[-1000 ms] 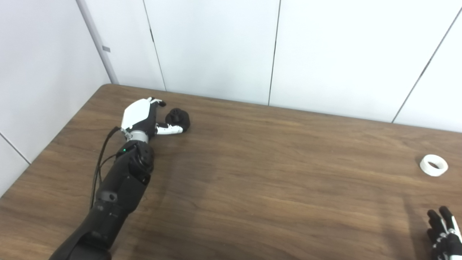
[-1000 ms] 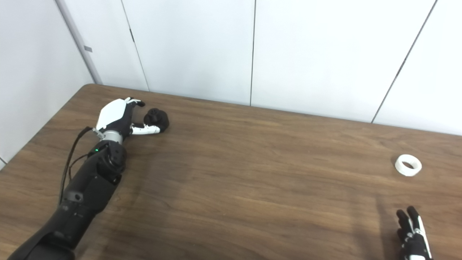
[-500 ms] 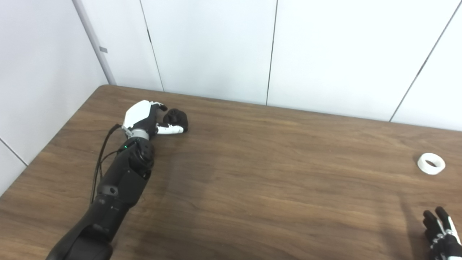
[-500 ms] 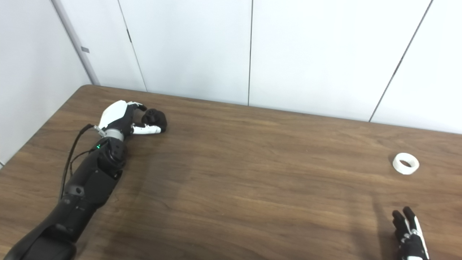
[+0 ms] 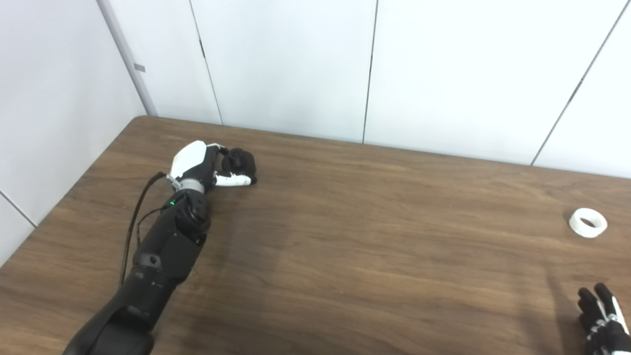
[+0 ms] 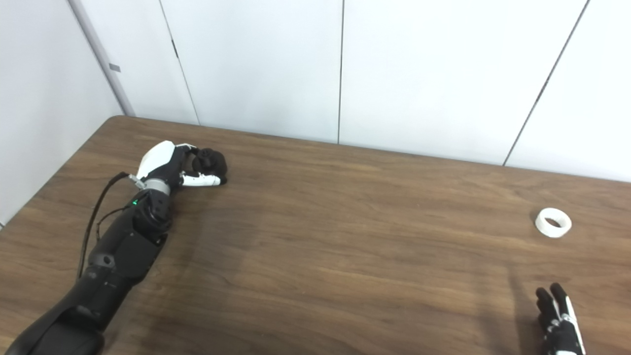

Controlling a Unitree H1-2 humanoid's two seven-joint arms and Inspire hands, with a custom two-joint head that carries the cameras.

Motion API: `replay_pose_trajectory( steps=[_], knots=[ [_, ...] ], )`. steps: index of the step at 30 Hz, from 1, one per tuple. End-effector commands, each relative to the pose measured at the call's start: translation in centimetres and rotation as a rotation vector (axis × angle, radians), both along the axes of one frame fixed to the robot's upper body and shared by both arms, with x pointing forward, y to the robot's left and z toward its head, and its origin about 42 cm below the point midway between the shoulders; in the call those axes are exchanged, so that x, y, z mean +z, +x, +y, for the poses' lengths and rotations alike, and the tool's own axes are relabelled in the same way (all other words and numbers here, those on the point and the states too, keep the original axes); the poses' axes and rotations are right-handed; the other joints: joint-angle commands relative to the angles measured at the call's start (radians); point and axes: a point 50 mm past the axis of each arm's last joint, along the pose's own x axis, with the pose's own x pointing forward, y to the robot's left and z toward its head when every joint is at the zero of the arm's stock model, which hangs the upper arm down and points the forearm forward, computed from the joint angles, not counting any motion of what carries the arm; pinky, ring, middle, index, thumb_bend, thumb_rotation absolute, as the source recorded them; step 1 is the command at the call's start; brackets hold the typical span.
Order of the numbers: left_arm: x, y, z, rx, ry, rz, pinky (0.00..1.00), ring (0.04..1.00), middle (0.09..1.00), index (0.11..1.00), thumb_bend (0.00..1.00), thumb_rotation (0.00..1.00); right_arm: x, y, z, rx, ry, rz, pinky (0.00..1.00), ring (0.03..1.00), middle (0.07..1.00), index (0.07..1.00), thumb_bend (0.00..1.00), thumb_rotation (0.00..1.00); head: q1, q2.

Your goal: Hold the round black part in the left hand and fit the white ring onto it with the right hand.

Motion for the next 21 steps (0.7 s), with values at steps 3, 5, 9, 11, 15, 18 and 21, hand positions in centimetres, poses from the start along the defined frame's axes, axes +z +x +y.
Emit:
replay_pose_trajectory(
  steps=[3,5,9,11,15,18,21],
  knots=[
    [3.32,1.53,0.54,-0.014,0.043,-0.107,1.0,0.974,0.897,0.736,0.93,0.36,0.19,-0.58,0.21,-0.003,0.002,0.005,1.0,0.975,0.95,0.972,0.49,1.0,0.001,0.0],
    [3.35,1.57,0.58,-0.014,0.047,-0.103,1.0,0.973,0.896,0.729,0.92,0.36,0.16,-0.58,0.19,0.001,0.007,0.001,1.0,0.977,0.951,0.972,0.49,1.0,0.001,0.0],
    [3.43,1.49,0.6,-0.018,0.041,-0.111,1.0,0.968,0.888,0.715,0.9,0.34,0.18,-0.6,0.21,0.0,0.005,-0.004,1.0,0.969,0.949,0.972,0.49,1.0,-0.002,0.005],
    [3.5,1.46,0.55,-0.019,0.037,-0.115,1.0,0.965,0.883,0.709,0.89,0.3,0.18,-0.62,0.21,-0.002,0.005,-0.003,1.0,0.967,0.945,0.967,0.49,1.0,-0.002,0.005],
    [3.43,1.51,0.58,-0.019,0.021,-0.125,1.0,0.959,0.877,0.696,0.87,0.25,0.16,-0.65,0.21,-0.001,0.004,0.001,1.0,0.969,0.947,0.968,0.49,1.0,-0.007,0.005],
    [3.37,1.57,0.51,-0.01,-0.001,-0.136,1.0,0.953,0.862,0.652,0.85,0.19,0.19,-0.71,0.23,-0.003,0.014,0.004,1.0,0.969,0.946,0.966,0.49,1.0,-0.008,0.006],
    [3.26,1.56,0.45,-0.007,-0.018,-0.152,1.0,0.943,0.841,0.526,0.61,0.09,0.22,-0.77,0.25,-0.003,0.01,0.008,1.0,0.974,0.948,0.967,0.5,1.0,-0.008,0.005]
  ],
)
